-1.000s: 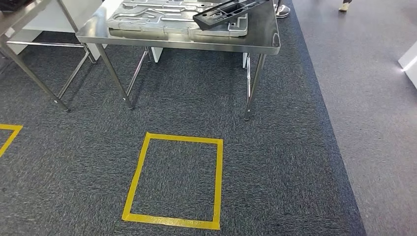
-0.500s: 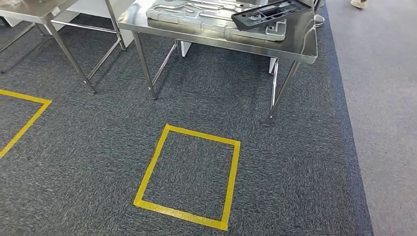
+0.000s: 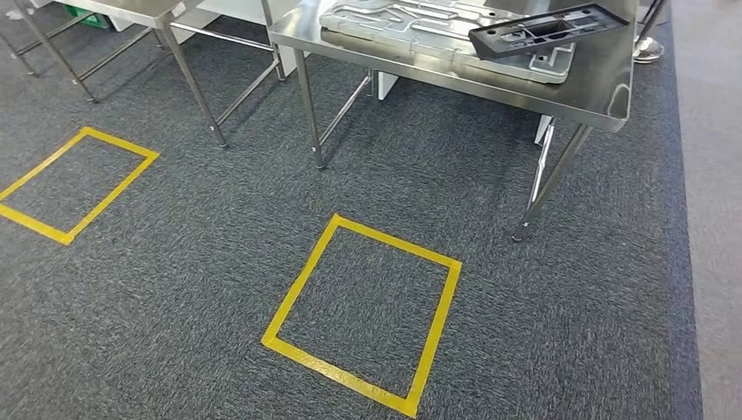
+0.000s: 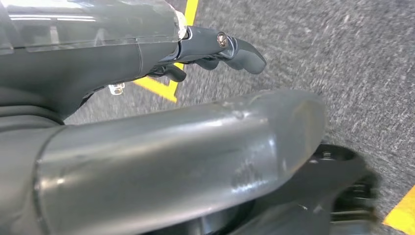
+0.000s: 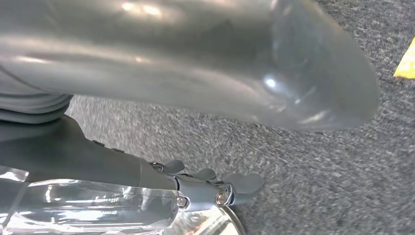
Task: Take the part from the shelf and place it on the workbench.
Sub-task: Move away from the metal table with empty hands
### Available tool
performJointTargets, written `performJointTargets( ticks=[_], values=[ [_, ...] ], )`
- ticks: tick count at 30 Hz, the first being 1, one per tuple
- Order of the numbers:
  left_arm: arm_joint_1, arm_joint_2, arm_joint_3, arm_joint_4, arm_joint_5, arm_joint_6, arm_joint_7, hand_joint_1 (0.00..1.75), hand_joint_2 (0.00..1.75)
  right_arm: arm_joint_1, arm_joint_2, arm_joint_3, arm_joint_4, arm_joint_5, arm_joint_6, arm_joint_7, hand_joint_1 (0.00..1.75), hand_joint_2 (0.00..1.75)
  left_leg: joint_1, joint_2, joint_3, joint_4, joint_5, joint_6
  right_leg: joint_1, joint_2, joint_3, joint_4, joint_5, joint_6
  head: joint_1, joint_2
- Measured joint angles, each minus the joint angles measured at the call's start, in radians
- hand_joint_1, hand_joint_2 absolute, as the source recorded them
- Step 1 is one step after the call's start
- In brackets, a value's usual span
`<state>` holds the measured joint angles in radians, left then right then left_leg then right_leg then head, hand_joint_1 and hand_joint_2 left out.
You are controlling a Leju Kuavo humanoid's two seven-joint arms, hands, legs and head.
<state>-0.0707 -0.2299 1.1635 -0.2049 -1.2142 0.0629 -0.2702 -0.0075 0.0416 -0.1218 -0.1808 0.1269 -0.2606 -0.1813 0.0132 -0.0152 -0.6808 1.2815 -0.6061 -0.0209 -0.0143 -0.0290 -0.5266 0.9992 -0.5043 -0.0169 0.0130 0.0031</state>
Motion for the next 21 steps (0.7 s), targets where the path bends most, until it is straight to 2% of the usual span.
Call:
performJointTargets(
  ticks=[1,2,3,4,6,7,9,10,11,13,14,15,16,17,18,19,20,21],
  values=[
    [0.001,0.000,0.000,0.000,0.000,0.000,0.000,0.00,0.00,0.000,0.000,0.000,0.000,-0.001,0.003,0.000,0.00,0.00,0.000,0.004,-0.002,0.013,0.002,0.000,0.003,-0.014,0.000,0.001,-0.001,-0.001,0.000,0.000],
    [0.002,0.000,0.000,0.000,0.000,0.000,0.000,0.00,0.00,0.000,0.000,0.000,0.000,-0.003,0.006,0.000,0.00,0.00,0.000,0.008,0.016,-0.012,0.022,0.002,0.005,-0.026,0.001,0.002,-0.002,-0.002,0.000,0.000],
    [0.003,0.000,0.000,0.000,0.000,0.000,0.000,0.00,0.00,-0.001,0.000,-0.001,0.000,-0.004,0.010,-0.001,0.00,0.00,-0.001,0.015,0.049,-0.069,0.053,0.005,0.007,-0.037,0.002,0.003,-0.003,-0.001,0.000,0.000],
    [0.003,0.000,0.000,0.000,0.000,0.000,0.000,0.00,0.00,-0.002,0.000,-0.001,0.000,-0.005,0.014,-0.001,0.00,0.00,-0.003,0.034,0.088,-0.138,0.081,0.011,0.009,-0.047,0.004,0.004,-0.005,0.000,0.000,0.000],
    [-0.001,-0.001,-0.001,0.000,0.000,0.000,0.000,0.00,0.00,-0.002,0.000,-0.003,0.000,-0.007,0.019,-0.001,0.00,0.00,-0.011,0.066,0.140,-0.240,0.110,0.023,0.015,-0.066,0.005,0.008,-0.009,0.007,0.000,0.000],
    [-0.002,-0.002,-0.001,0.000,0.001,0.000,0.000,0.00,0.00,-0.002,0.000,-0.004,0.000,-0.007,0.020,-0.001,0.00,0.00,-0.015,0.073,0.145,-0.258,0.110,0.028,0.017,-0.075,0.005,0.009,-0.010,0.012,0.001,0.000],
    [0.000,-0.004,-0.001,0.000,0.004,0.002,0.000,0.00,0.00,-0.006,0.000,-0.005,0.000,-0.008,0.024,-0.002,0.00,0.00,-0.014,0.058,0.144,-0.266,0.115,0.038,0.018,-0.090,0.006,0.010,-0.011,0.021,0.002,0.000],
    [0.002,-0.005,-0.001,0.000,0.006,0.002,-0.001,0.00,0.00,-0.009,-0.001,-0.005,0.000,-0.008,0.026,-0.002,0.00,0.00,-0.011,0.049,0.145,-0.272,0.120,0.043,0.016,-0.079,0.006,0.016,-0.018,0.026,0.002,0.000],
    [0.004,-0.006,-0.001,0.000,0.009,0.003,-0.002,0.00,0.00,-0.010,-0.002,-0.006,0.000,-0.008,0.030,-0.004,0.00,0.00,-0.008,0.042,0.147,-0.278,0.125,0.050,0.014,-0.056,-0.002,0.038,-0.036,0.031,0.004,0.000],
    [0.003,-0.008,-0.001,0.000,0.014,0.002,-0.004,0.00,0.00,-0.009,-0.004,-0.006,0.000,-0.008,0.035,-0.007,0.00,0.00,-0.005,0.026,0.145,-0.284,0.133,0.059,0.006,0.002,-0.046,0.137,-0.096,0.040,0.008,0.000],
    [0.002,-0.008,-0.001,0.000,0.016,0.001,-0.004,0.00,0.00,-0.007,-0.004,-0.006,0.000,-0.008,0.038,-0.009,0.00,0.00,-0.005,0.016,0.142,-0.283,0.136,0.062,0.002,0.017,-0.078,0.203,-0.128,0.044,0.009,0.000],
    [0.001,-0.008,0.000,0.000,0.019,0.000,-0.003,0.00,0.00,-0.006,-0.004,-0.006,0.000,-0.008,0.040,-0.009,0.00,0.00,-0.005,0.005,0.141,-0.283,0.137,0.063,0.000,0.022,-0.104,0.255,-0.144,0.047,0.009,0.000],
    [0.001,-0.008,0.000,0.000,0.020,-0.002,-0.001,0.00,0.00,-0.005,-0.004,-0.006,0.000,-0.007,0.043,-0.010,0.00,0.00,-0.004,-0.007,0.140,-0.282,0.137,0.063,-0.003,0.024,-0.118,0.280,-0.142,0.050,0.009,0.000],
    [0.002,-0.008,0.000,0.000,0.021,-0.002,0.002,0.00,0.00,-0.004,-0.004,-0.006,0.000,-0.007,0.047,-0.010,0.00,0.00,-0.003,-0.020,0.140,-0.280,0.137,0.062,-0.006,0.026,-0.114,0.267,-0.119,0.053,0.009,0.000],
    [0.002,-0.008,0.001,0.000,0.021,-0.003,0.005,0.00,0.00,-0.004,-0.004,-0.006,0.000,-0.007,0.050,-0.011,0.00,0.00,-0.002,-0.033,0.140,-0.276,0.137,0.059,-0.010,0.032,-0.094,0.217,-0.080,0.055,0.009,0.000],
    [0.002,-0.008,0.001,0.000,0.022,-0.003,0.007,0.00,0.00,-0.003,-0.004,-0.006,0.000,-0.007,0.053,-0.011,0.00,0.00,0.000,-0.046,0.139,-0.272,0.135,0.055,-0.016,0.048,-0.066,0.150,-0.043,0.056,0.009,0.000],
    [0.001,-0.009,0.001,0.000,0.022,-0.003,0.007,0.00,0.00,-0.002,-0.004,-0.006,0.000,-0.007,0.054,-0.011,0.00,0.00,-0.001,-0.057,0.136,-0.264,0.132,0.049,-0.020,0.070,-0.039,0.088,-0.017,0.056,0.011,0.000],
    [0.000,-0.009,0.001,0.000,0.024,-0.004,0.007,0.00,0.00,-0.002,-0.004,-0.006,0.001,-0.007,0.055,-0.011,0.00,0.00,-0.001,-0.067,0.131,-0.259,0.131,0.041,-0.021,0.089,-0.023,0.047,-0.005,0.054,0.011,0.000]
  ],
)
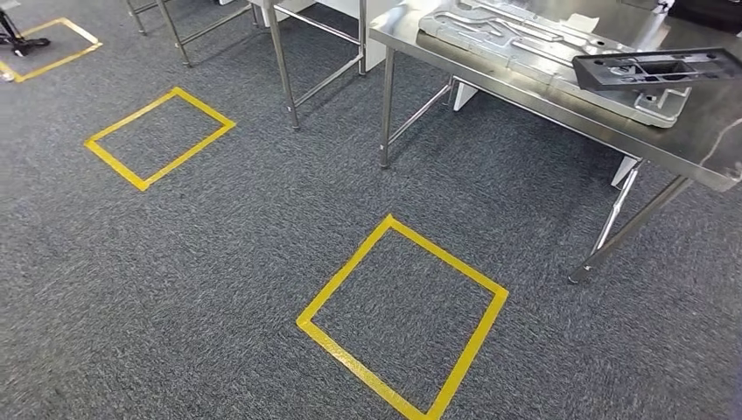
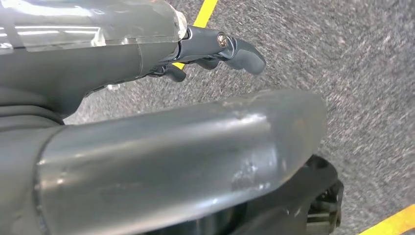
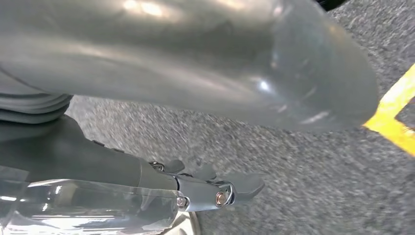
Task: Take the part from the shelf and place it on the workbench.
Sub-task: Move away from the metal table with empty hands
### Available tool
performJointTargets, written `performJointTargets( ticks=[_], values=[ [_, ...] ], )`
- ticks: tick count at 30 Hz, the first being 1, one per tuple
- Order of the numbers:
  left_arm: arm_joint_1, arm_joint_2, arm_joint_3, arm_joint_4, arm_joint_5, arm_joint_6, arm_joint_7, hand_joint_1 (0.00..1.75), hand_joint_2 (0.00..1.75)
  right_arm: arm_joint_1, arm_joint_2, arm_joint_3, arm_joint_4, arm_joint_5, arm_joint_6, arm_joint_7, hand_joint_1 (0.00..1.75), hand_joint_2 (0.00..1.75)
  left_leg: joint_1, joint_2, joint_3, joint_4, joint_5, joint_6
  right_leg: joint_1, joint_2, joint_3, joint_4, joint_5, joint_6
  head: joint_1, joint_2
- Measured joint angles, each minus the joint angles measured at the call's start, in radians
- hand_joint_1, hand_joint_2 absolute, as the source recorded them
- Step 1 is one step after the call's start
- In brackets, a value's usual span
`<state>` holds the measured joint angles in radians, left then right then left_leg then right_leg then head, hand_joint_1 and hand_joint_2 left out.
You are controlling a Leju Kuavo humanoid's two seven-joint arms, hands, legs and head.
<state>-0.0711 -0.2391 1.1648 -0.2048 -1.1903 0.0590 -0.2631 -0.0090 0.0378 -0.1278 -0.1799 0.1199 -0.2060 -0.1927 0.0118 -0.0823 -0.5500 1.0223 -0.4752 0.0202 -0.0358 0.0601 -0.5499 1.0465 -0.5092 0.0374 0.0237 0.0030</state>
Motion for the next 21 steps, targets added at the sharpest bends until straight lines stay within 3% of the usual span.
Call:
performJointTargets(
  ticks=[2,3,4,5,7,9,10,11,12,14,16,19,21],
  values=[
    [-0.001,0.000,0.000,0.000,0.003,-0.001,-0.001,0.00,0.00,-0.003,0.000,0.000,0.001,0.001,0.001,0.001,0.00,0.00,0.000,-0.018,-0.011,0.003,0.002,-0.016,0.003,0.013,0.006,-0.020,-0.002,-0.009,0.001,0.000],
    [-0.001,-0.001,0.001,0.000,0.004,-0.001,-0.001,0.00,0.00,-0.006,0.000,0.000,0.001,0.001,0.002,0.002,0.00,0.00,0.002,-0.027,-0.014,0.001,0.004,-0.024,0.003,0.003,0.006,-0.020,0.000,-0.016,0.000,0.000],
    [-0.001,-0.001,0.001,0.000,0.005,-0.001,-0.001,0.00,0.00,-0.007,0.001,0.000,0.001,0.001,0.003,0.003,0.00,0.00,0.003,-0.021,-0.017,0.006,0.001,-0.030,0.002,-0.009,0.007,-0.025,0.002,-0.024,0.000,0.000],
    [-0.001,-0.001,0.002,0.000,0.006,0.001,-0.001,0.00,0.00,-0.008,0.002,0.000,0.001,0.001,0.004,0.004,0.00,0.00,0.003,-0.005,-0.026,0.024,-0.012,-0.034,0.001,-0.021,0.008,-0.029,0.005,-0.033,-0.004,0.000],
    [-0.004,-0.004,0.005,0.000,0.013,0.006,-0.001,0.00,0.00,-0.004,0.002,0.000,0.001,0.001,0.007,0.005,0.00,0.00,0.002,0.045,-0.068,0.120,-0.070,-0.039,0.003,-0.049,0.009,-0.033,0.008,-0.046,-0.011,0.000],
    [-0.006,-0.008,0.010,0.000,0.020,0.013,0.002,0.00,0.00,-0.001,0.002,-0.001,0.001,0.001,0.010,0.006,0.00,0.00,0.003,0.067,-0.124,0.246,-0.130,-0.044,0.010,-0.076,0.006,-0.032,0.007,-0.050,-0.014,0.000],
    [-0.006,-0.010,0.012,0.000,0.023,0.015,0.008,0.00,0.00,0.000,0.002,-0.001,0.001,0.002,0.012,0.008,0.00,0.00,0.003,0.071,-0.136,0.279,-0.137,-0.045,0.012,-0.090,0.006,-0.032,0.006,-0.051,-0.013,0.000],
    [-0.006,-0.011,0.014,0.000,0.026,0.016,0.017,0.00,0.00,-0.001,0.002,-0.001,0.001,0.002,0.014,0.009,0.00,0.00,0.003,0.074,-0.129,0.272,-0.125,-0.044,0.014,-0.102,0.006,-0.031,0.006,-0.051,-0.014,0.000],
    [-0.006,-0.012,0.016,0.000,0.029,0.016,0.029,0.00,0.00,-0.002,0.002,-0.001,0.001,0.003,0.015,0.011,0.00,0.00,0.003,0.080,-0.102,0.227,-0.097,-0.042,0.015,-0.113,0.007,-0.030,0.005,-0.050,-0.014,0.000],
    [-0.007,-0.013,0.022,0.000,0.034,0.015,0.047,0.00,0.00,-0.004,0.002,-0.001,0.001,0.005,0.015,0.012,0.00,0.00,-0.001,0.114,-0.028,0.088,-0.040,-0.033,0.018,-0.131,0.009,-0.027,0.002,-0.045,-0.014,0.000],
    [-0.009,-0.015,0.027,0.000,0.037,0.015,0.053,0.00,0.00,-0.005,0.002,-0.001,0.001,0.006,0.015,0.012,0.00,0.00,-0.008,0.137,0.007,0.012,-0.021,-0.021,0.022,-0.146,0.011,-0.025,0.000,-0.036,-0.013,0.000],
    [-0.008,-0.018,0.035,0.000,0.039,0.015,0.055,0.00,0.00,-0.010,0.001,-0.001,0.001,0.008,0.015,0.013,0.00,0.00,-0.009,0.116,0.006,-0.003,-0.013,-0.003,0.022,-0.159,0.017,-0.028,-0.001,-0.018,-0.011,0.000],
    [-0.009,-0.020,0.036,0.000,0.041,0.014,0.056,0.00,0.00,-0.012,0.000,-0.001,0.001,0.010,0.015,0.014,0.00,0.00,-0.005,0.100,0.009,-0.014,-0.002,0.012,0.017,-0.124,0.001,0.013,-0.035,-0.008,-0.008,0.000]
  ],
)
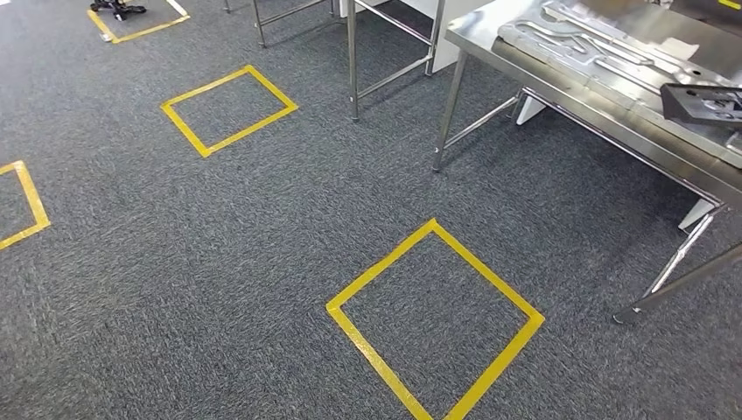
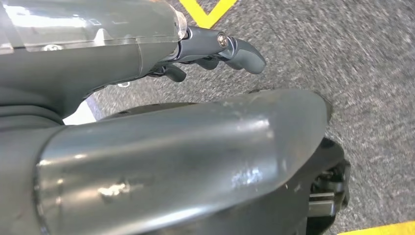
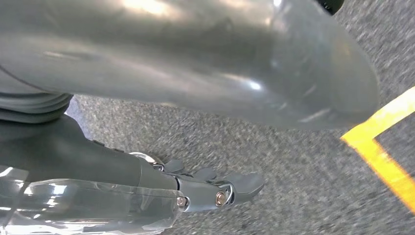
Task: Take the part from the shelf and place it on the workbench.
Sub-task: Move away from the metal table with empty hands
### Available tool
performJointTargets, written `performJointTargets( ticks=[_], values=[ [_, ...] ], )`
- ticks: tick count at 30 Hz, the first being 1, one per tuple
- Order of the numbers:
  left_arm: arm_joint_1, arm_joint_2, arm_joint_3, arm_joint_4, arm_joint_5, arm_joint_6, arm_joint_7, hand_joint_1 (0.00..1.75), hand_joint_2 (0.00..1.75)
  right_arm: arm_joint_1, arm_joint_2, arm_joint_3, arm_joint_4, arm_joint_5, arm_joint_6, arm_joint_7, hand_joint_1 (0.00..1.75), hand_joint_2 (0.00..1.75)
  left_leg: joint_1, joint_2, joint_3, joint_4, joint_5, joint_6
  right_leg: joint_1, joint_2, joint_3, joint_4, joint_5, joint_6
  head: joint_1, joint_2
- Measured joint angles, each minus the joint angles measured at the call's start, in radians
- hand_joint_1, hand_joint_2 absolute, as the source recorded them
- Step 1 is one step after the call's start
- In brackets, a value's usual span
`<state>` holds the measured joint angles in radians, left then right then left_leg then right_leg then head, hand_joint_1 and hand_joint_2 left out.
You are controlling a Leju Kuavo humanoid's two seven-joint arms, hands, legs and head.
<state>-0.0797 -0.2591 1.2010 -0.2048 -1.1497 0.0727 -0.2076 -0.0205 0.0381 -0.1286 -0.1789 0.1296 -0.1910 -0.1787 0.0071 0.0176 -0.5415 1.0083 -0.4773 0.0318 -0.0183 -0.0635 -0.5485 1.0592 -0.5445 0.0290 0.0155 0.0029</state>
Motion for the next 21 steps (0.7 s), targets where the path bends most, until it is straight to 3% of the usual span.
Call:
performJointTargets(
  ticks=[2,3,4,5,7,8,10,11,13,15,17,19,20,21],
  values=[
    [-0.002,-0.002,0.001,0.000,0.004,-0.003,-0.002,0.00,0.00,0.002,-0.001,0.000,0.000,0.001,0.002,0.001,0.00,0.00,0.000,-0.016,-0.003,-0.003,0.006,0.009,-0.002,0.045,-0.055,0.117,-0.070,0.004,0.004,0.000],
    [-0.002,-0.003,0.002,0.000,0.006,-0.005,-0.003,0.00,0.00,0.003,-0.001,0.000,0.000,0.001,0.003,0.001,0.00,0.00,-0.001,-0.025,-0.006,-0.003,0.008,0.010,-0.002,0.054,-0.086,0.181,-0.096,0.005,0.005,0.000],
    [-0.002,-0.003,0.003,0.000,0.007,-0.008,-0.003,0.00,0.00,0.004,-0.001,0.000,0.000,0.002,0.003,0.002,0.00,0.00,-0.002,-0.035,-0.007,-0.003,0.008,0.011,-0.002,0.058,-0.108,0.225,-0.106,0.005,0.005,0.000],
    [-0.002,-0.003,0.004,0.000,0.009,-0.009,-0.003,0.00,0.00,0.004,-0.001,0.000,0.000,0.002,0.004,0.003,0.00,0.00,-0.003,-0.046,-0.007,-0.002,0.009,0.011,-0.002,0.059,-0.113,0.233,-0.094,0.004,0.005,0.000],
    [-0.002,-0.004,0.007,0.000,0.016,-0.013,-0.003,0.00,0.00,0.005,-0.002,0.000,0.000,0.002,0.006,0.006,0.00,0.00,-0.003,-0.071,-0.005,0.002,0.008,0.009,-0.003,0.074,-0.069,0.133,-0.021,-0.001,0.005,0.000],
    [-0.003,-0.005,0.009,0.000,0.021,-0.015,-0.002,0.00,0.00,0.006,-0.004,0.000,0.001,0.002,0.007,0.008,0.00,0.00,-0.003,-0.082,-0.006,0.005,0.006,0.006,-0.004,0.097,-0.037,0.064,0.011,-0.006,0.005,0.000],
    [-0.006,-0.007,0.016,0.000,0.030,-0.017,-0.001,0.00,0.00,0.007,-0.007,-0.001,0.001,0.003,0.011,0.010,0.00,0.00,-0.004,-0.102,-0.012,0.012,0.005,-0.004,-0.004,0.135,0.001,-0.027,0.040,-0.013,0.004,0.000],
    [-0.007,-0.008,0.020,0.000,0.033,-0.017,0.000,0.00,0.00,0.006,-0.008,-0.001,0.001,0.003,0.012,0.010,0.00,0.00,-0.002,-0.110,-0.016,0.013,0.007,-0.011,-0.002,0.141,0.004,-0.037,0.037,-0.017,0.004,0.000],
    [-0.007,-0.009,0.025,0.000,0.036,-0.017,0.001,0.00,0.00,0.003,-0.007,-0.001,0.001,0.004,0.015,0.010,0.00,0.00,0.001,-0.121,-0.022,0.013,0.009,-0.025,-0.002,0.120,0.007,-0.044,0.041,-0.025,0.004,0.000],
    [-0.008,-0.009,0.029,0.000,0.038,-0.018,0.002,0.00,0.00,0.004,-0.006,-0.001,0.001,0.003,0.016,0.011,0.00,0.00,0.000,-0.091,-0.041,0.049,-0.015,-0.035,-0.005,0.095,0.014,-0.055,0.045,-0.038,0.000,0.000],
    [-0.011,-0.009,0.035,0.000,0.045,-0.022,0.002,0.00,0.00,0.008,-0.005,-0.001,0.001,0.004,0.017,0.012,0.00,0.00,0.001,-0.048,-0.092,0.158,-0.073,-0.042,-0.004,0.069,0.018,-0.060,0.045,-0.048,-0.004,0.000],
    [-0.011,-0.009,0.043,0.000,0.052,-0.028,0.002,0.00,0.00,0.010,-0.006,-0.001,0.001,0.005,0.018,0.014,0.00,0.00,0.005,-0.033,-0.148,0.274,-0.115,-0.047,-0.001,0.042,0.019,-0.060,0.042,-0.052,-0.005,0.000],
    [-0.011,-0.009,0.047,0.000,0.054,-0.029,0.001,0.00,0.00,0.010,-0.006,-0.001,0.001,0.006,0.019,0.014,0.00,0.00,0.007,-0.029,-0.156,0.291,-0.111,-0.049,-0.001,0.030,0.020,-0.059,0.041,-0.051,-0.005,0.000],
    [-0.010,-0.009,0.049,0.000,0.055,-0.030,0.001,0.00,0.00,0.009,-0.005,-0.001,0.001,0.006,0.019,0.015,0.00,0.00,0.008,-0.024,-0.142,0.265,-0.088,-0.049,-0.001,0.019,0.022,-0.058,0.039,-0.049,-0.005,0.000]
  ],
)
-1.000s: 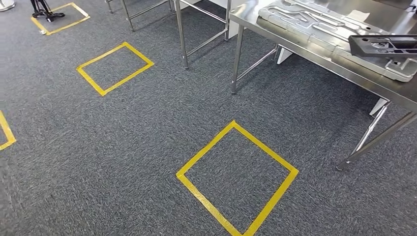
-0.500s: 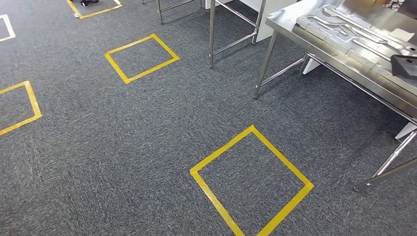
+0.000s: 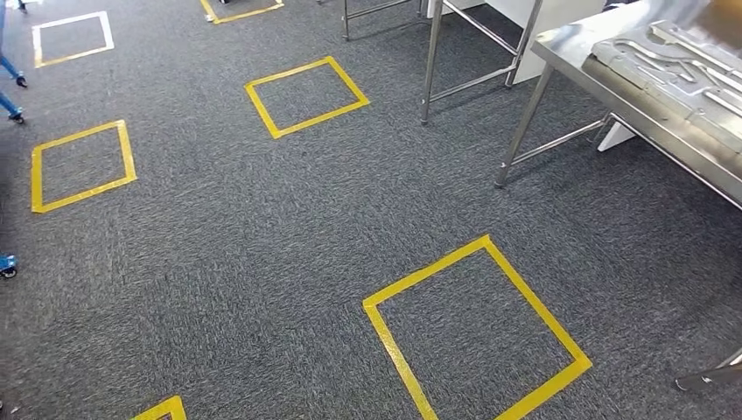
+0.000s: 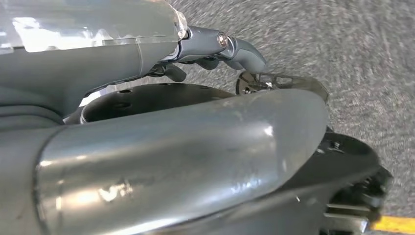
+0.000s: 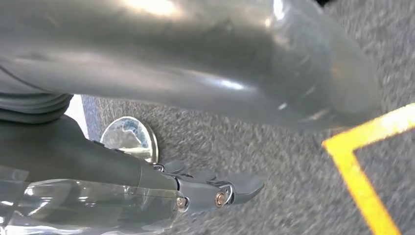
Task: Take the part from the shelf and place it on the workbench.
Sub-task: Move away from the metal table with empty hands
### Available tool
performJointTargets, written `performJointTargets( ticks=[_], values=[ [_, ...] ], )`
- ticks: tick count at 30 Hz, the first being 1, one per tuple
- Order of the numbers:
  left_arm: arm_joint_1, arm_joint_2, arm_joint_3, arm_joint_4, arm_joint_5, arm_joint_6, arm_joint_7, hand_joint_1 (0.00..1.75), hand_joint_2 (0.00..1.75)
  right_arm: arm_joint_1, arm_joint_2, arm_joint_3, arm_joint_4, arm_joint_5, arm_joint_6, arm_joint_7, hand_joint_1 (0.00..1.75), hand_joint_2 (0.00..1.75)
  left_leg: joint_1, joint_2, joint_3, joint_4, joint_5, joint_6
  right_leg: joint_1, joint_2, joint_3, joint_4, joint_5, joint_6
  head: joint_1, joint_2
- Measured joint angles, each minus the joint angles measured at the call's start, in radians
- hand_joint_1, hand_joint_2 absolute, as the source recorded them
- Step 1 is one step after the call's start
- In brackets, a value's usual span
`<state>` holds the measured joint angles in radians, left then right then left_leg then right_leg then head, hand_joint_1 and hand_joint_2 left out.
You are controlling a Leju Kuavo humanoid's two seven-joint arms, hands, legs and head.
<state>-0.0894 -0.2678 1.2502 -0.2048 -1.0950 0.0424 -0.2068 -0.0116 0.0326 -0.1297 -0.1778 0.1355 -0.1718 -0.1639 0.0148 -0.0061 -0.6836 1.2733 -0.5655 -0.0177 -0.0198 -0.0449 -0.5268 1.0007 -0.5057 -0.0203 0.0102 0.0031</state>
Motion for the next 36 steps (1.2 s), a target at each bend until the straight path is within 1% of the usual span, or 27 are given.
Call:
performJointTargets(
  ticks=[2,4,5,7,9,10,11,12,13,14,15,16,18,19,20,21,23,24,25,27,28,29,30,31,33,34,36],
  values=[
    [0.000,0.000,0.002,0.000,0.001,0.000,0.000,0.00,0.00,-0.002,0.000,0.000,0.000,0.002,0.001,0.000,0.00,0.00,0.000,0.027,0.070,-0.134,0.063,0.002,-0.001,-0.020,0.007,0.001,-0.005,0.007,0.000,0.000],
    [-0.001,0.000,0.003,0.000,0.001,0.001,0.000,0.00,0.00,-0.002,0.000,0.000,0.000,0.006,0.002,0.000,0.00,0.00,-0.006,0.054,0.122,-0.235,0.092,0.012,0.004,-0.036,0.011,0.005,-0.011,0.018,0.001,0.000],
    [-0.001,0.000,0.004,0.000,0.000,0.002,0.000,0.00,0.00,-0.003,0.000,0.000,0.000,0.008,0.003,0.000,0.00,0.00,-0.009,0.059,0.128,-0.250,0.092,0.018,0.006,-0.043,0.013,0.005,-0.012,0.023,0.002,0.000],
    [0.001,0.000,0.005,0.000,0.000,0.003,0.002,0.00,0.00,-0.007,0.000,0.000,0.000,0.011,0.004,0.000,0.00,0.00,-0.010,0.043,0.125,-0.255,0.096,0.031,0.006,-0.053,0.015,0.004,-0.014,0.034,0.003,0.000],
    [0.002,0.000,0.006,0.000,0.000,0.003,0.003,0.00,0.00,-0.010,0.000,0.000,0.000,0.013,0.008,0.000,0.00,0.00,-0.007,0.027,0.126,-0.264,0.103,0.045,0.001,-0.027,0.007,0.030,-0.038,0.044,0.005,0.000],
    [0.001,0.000,0.007,0.000,0.000,0.004,0.003,0.00,0.00,-0.009,-0.001,0.000,0.000,0.014,0.011,0.000,0.00,0.00,-0.005,0.020,0.128,-0.268,0.106,0.052,-0.001,-0.004,-0.010,0.070,-0.066,0.046,0.008,0.000],
    [0.000,0.000,0.007,0.000,0.001,0.004,0.004,0.00,0.00,-0.007,-0.001,0.000,0.000,0.015,0.014,0.000,0.00,0.00,-0.007,0.012,0.126,-0.268,0.108,0.055,-0.002,0.019,-0.038,0.129,-0.099,0.047,0.011,0.000],
    [-0.001,0.000,0.007,0.000,0.001,0.005,0.004,0.00,0.00,-0.006,-0.001,0.000,0.000,0.016,0.016,0.000,0.00,0.00,-0.008,0.004,0.124,-0.268,0.109,0.058,-0.002,0.031,-0.071,0.195,-0.130,0.048,0.012,0.000],
    [-0.001,0.000,0.007,0.000,0.001,0.005,0.005,0.00,0.00,-0.005,-0.001,0.000,0.000,0.017,0.017,0.000,0.00,0.00,-0.009,-0.005,0.122,-0.268,0.110,0.059,-0.002,0.037,-0.100,0.250,-0.147,0.048,0.012,0.000],
    [0.000,0.000,0.008,0.000,0.001,0.005,0.006,0.00,0.00,-0.004,-0.001,0.000,0.000,0.018,0.018,0.001,0.00,0.00,-0.010,-0.016,0.122,-0.267,0.110,0.059,-0.002,0.039,-0.115,0.276,-0.146,0.047,0.012,0.000],
    [0.000,0.000,0.008,0.000,0.001,0.006,0.006,0.00,0.00,-0.004,-0.001,0.000,0.000,0.018,0.018,0.001,0.00,0.00,-0.011,-0.027,0.123,-0.266,0.110,0.059,-0.002,0.041,-0.112,0.263,-0.124,0.046,0.013,0.000],
    [0.001,0.000,0.008,0.000,0.001,0.006,0.006,0.00,0.00,-0.004,-0.002,0.000,0.000,0.018,0.017,0.001,0.00,0.00,-0.011,-0.038,0.124,-0.265,0.110,0.058,-0.002,0.046,-0.092,0.214,-0.087,0.043,0.013,0.000],
    [-0.001,-0.002,0.009,0.000,0.001,0.007,0.006,0.00,0.00,-0.002,-0.004,0.000,0.000,0.018,0.017,0.001,0.00,0.00,-0.012,-0.058,0.122,-0.260,0.109,0.053,-0.002,0.083,-0.036,0.082,-0.020,0.034,0.014,0.000],
    [-0.002,-0.002,0.009,0.000,0.001,0.007,0.007,0.00,0.00,-0.002,-0.005,0.000,0.000,0.018,0.017,0.001,0.00,0.00,-0.011,-0.066,0.119,-0.257,0.109,0.048,-0.002,0.099,-0.018,0.038,-0.004,0.031,0.015,0.000],
    [-0.002,-0.003,0.009,0.000,0.001,0.007,0.007,0.00,0.00,-0.002,-0.006,0.000,0.000,0.018,0.017,0.001,0.00,0.00,-0.010,-0.073,0.115,-0.256,0.110,0.042,0.000,0.111,-0.011,0.017,-0.001,0.028,0.015,0.000],
    [-0.002,-0.003,0.009,0.000,0.001,0.007,0.007,0.00,0.00,-0.004,-0.007,0.000,0.000,0.018,0.017,0.001,0.00,0.00,-0.010,-0.081,0.111,-0.256,0.112,0.035,0.002,0.110,-0.010,0.013,-0.002,0.026,0.015,0.000],
    [-0.001,-0.003,0.009,0.000,0.001,0.008,0.008,0.00,0.00,-0.007,-0.006,0.000,0.000,0.018,0.018,0.001,0.00,0.00,-0.008,-0.090,0.107,-0.255,0.111,0.023,0.001,0.090,-0.006,0.004,0.003,0.018,0.014,0.000],
    [-0.002,-0.003,0.010,0.000,0.001,0.008,0.008,0.00,0.00,-0.006,-0.005,0.000,0.000,0.018,0.018,0.001,0.00,0.00,-0.008,-0.079,0.100,-0.239,0.099,0.018,-0.001,0.078,-0.002,-0.003,0.006,0.012,0.012,0.000],
    [-0.002,-0.003,0.010,0.000,0.001,0.009,0.008,0.00,0.00,-0.005,-0.005,0.000,0.000,0.018,0.018,0.001,0.00,0.00,-0.008,-0.061,0.084,-0.202,0.075,0.014,-0.003,0.065,0.001,-0.009,0.008,0.006,0.009,0.000],
    [-0.003,-0.003,0.012,0.000,0.001,0.010,0.008,0.00,0.00,-0.002,-0.004,0.000,0.000,0.018,0.018,0.001,0.00,0.00,-0.005,-0.020,0.027,-0.077,0.011,0.006,-0.001,0.041,0.004,-0.011,0.007,-0.002,0.003,0.000],
    [-0.003,-0.003,0.013,0.000,0.001,0.010,0.008,0.00,0.00,-0.001,-0.004,0.000,0.000,0.018,0.018,0.001,0.00,0.00,-0.003,-0.011,-0.003,-0.015,-0.013,0.002,0.001,0.029,0.004,-0.011,0.006,-0.003,0.002,0.000],
    [-0.002,-0.003,0.014,0.000,0.001,0.011,0.009,0.00,0.00,-0.001,-0.004,0.000,0.000,0.018,0.019,0.001,0.00,0.00,-0.001,-0.006,-0.019,0.021,-0.020,-0.001,0.002,0.018,0.005,-0.009,0.004,-0.003,0.002,0.000],
    [-0.001,-0.003,0.014,0.000,0.001,0.011,0.009,0.00,0.00,-0.002,-0.004,0.000,0.000,0.018,0.019,0.001,0.00,0.00,0.001,-0.002,-0.017,0.018,-0.008,-0.003,0.002,0.008,0.006,-0.008,0.002,-0.002,0.002,0.000],
    [-0.001,-0.003,0.015,0.000,0.001,0.011,0.009,0.00,0.00,-0.003,-0.004,0.000,0.000,0.018,0.019,0.001,0.00,0.00,0.002,0.003,0.006,-0.025,0.021,-0.004,0.001,-0.002,0.008,-0.006,0.000,0.000,0.002,0.000],
    [-0.001,-0.003,0.016,0.000,0.002,0.013,0.009,0.00,0.00,-0.004,-0.004,0.000,0.000,0.018,0.020,0.001,0.00,0.00,0.001,0.031,0.080,-0.164,0.081,-0.001,0.003,-0.018,0.014,-0.002,-0.008,0.009,0.001,0.000],
    [-0.002,-0.003,0.016,0.000,0.002,0.013,0.009,0.00,0.00,-0.004,-0.004,0.000,0.000,0.018,0.020,0.001,0.00,0.00,-0.002,0.042,0.108,-0.217,0.096,0.004,0.004,-0.025,0.016,0.000,-0.012,0.014,0.002,0.000],
    [-0.003,-0.003,0.018,0.000,0.006,0.011,0.008,0.00,0.00,-0.005,-0.004,0.000,0.000,0.019,0.021,0.003,0.00,0.00,-0.008,0.049,0.122,-0.251,0.097,0.017,0.008,-0.036,0.018,0.002,-0.015,0.025,0.003,0.000]
  ],
)
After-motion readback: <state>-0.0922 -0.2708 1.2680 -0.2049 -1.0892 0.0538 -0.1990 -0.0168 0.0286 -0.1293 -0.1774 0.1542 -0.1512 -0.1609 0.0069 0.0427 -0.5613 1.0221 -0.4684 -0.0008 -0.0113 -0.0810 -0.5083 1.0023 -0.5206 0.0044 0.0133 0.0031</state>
